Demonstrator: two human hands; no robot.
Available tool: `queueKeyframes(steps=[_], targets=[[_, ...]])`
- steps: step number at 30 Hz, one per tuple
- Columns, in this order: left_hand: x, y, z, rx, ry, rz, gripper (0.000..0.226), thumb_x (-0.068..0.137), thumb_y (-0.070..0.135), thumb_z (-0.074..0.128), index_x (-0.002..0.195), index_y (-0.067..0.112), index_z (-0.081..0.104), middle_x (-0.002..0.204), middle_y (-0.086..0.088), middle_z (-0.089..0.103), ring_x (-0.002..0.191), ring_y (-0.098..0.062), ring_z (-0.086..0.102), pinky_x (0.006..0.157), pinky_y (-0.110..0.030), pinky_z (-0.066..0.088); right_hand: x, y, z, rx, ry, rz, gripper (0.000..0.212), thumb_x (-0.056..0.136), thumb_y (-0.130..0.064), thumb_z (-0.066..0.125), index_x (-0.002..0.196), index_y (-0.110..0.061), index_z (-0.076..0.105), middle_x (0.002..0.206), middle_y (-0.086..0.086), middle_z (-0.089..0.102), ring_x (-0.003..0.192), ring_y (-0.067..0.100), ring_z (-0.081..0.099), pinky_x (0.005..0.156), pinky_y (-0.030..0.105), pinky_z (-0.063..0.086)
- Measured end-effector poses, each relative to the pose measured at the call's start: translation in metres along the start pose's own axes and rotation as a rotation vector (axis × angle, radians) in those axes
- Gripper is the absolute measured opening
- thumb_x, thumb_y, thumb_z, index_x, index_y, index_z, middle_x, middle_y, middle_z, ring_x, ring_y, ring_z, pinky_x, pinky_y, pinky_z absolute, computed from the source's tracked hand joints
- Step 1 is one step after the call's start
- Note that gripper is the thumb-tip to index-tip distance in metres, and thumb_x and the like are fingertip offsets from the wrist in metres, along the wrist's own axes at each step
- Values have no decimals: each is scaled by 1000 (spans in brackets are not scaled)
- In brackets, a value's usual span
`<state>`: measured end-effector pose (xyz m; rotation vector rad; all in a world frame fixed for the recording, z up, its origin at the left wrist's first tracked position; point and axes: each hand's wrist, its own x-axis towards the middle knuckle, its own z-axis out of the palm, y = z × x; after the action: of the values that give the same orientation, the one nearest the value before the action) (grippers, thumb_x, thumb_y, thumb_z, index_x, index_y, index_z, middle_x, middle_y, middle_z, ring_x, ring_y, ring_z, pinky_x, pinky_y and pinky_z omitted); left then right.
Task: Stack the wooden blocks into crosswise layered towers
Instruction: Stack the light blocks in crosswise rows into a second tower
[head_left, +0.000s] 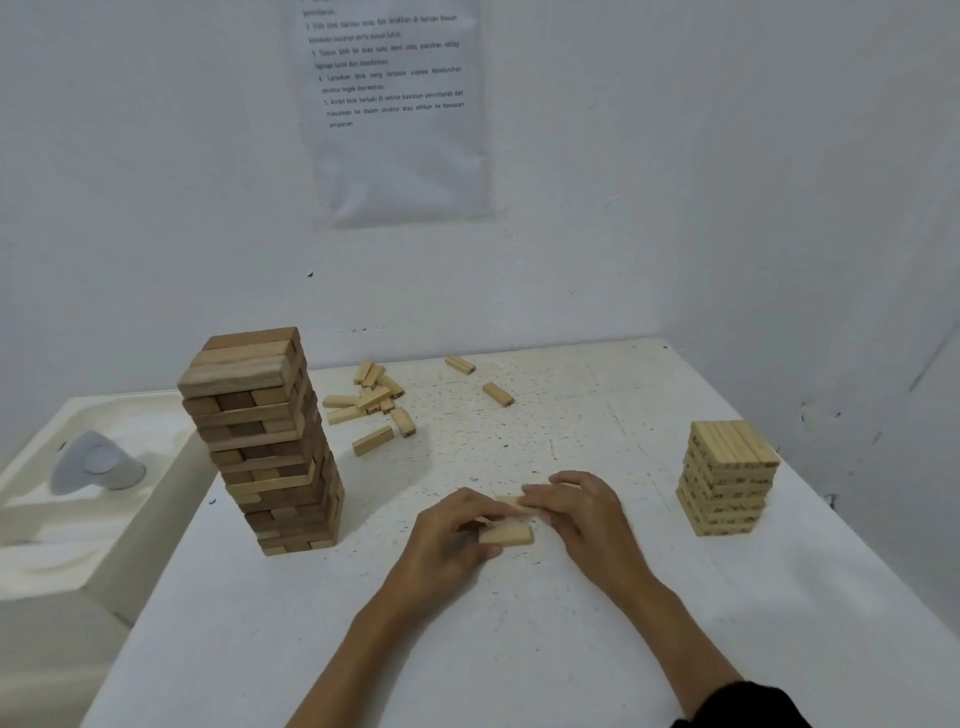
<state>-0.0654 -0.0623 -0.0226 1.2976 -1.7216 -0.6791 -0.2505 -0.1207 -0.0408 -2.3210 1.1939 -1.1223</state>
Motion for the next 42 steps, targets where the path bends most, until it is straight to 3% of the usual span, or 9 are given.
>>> queueKeyframes(steps=[5,8,18,25,27,32,37,39,42], targets=[[5,-4,2,155,44,-30,52,68,22,83,109,44,59,111,20,52,109,4,45,87,-11,37,-3,7,-14,-53,96,165,34,73,-18,78,105,-26,70,99,-8,61,94,11,48,75,26,37],[9,-3,3,216,-11,-56,59,72,32,79,119,49,47,116,31,43,112,16,35,89,-1,26,-9,12,-19,-87,124,298,24,76,-18,75,99,-26,71,87,-12,56,88,16,49,69,32,38],[15,-8,4,117,34,-80,58,66,25,85,114,40,55,106,15,55,95,3,51,76,-7,39,9,11,-3,40,-21,163,16,86,-19,63,99,-21,74,91,-6,69,86,14,52,72,28,44],[18,-10,6,180,-20,-87,68,70,36,81,130,34,50,117,21,50,110,4,42,88,-11,33,5,10,-10,78,-165,172,65,61,-71,51,117,-39,58,109,-26,52,104,-2,38,88,19,33],[19,-9,6,193,-24,-98,70,70,37,80,133,33,48,117,20,53,109,1,42,90,-11,32,5,9,-11,20,-250,161,77,54,-76,51,123,-42,51,114,-30,47,109,-2,35,90,22,28],[16,-4,6,178,-35,-127,72,66,49,79,128,42,42,112,22,49,107,5,41,87,-16,32,8,8,-12,49,-314,196,65,64,-66,65,121,-54,36,123,-21,48,116,1,35,104,35,29],[-1,1,-4,535,-138,-224,118,55,95,14,149,25,14,148,8,17,135,-7,9,111,-28,11,2,4,-18,-202,-387,214,125,42,-100,2,144,-32,28,151,-14,22,134,9,14,109,29,12],[-10,5,-3,642,-195,-265,127,49,94,-14,151,20,-4,158,3,-8,142,-12,-10,114,-32,-6,-2,-3,-19,-294,-448,231,133,39,-98,-12,148,-29,20,156,-11,5,139,15,4,112,32,4],[-12,12,7,652,-247,-261,125,46,87,-31,148,16,-17,155,0,-27,141,-13,-24,112,-34,-17,-7,-11,-16,-347,-509,201,133,39,-93,-24,150,-27,9,157,-7,-9,139,17,-4,113,33,-3]])
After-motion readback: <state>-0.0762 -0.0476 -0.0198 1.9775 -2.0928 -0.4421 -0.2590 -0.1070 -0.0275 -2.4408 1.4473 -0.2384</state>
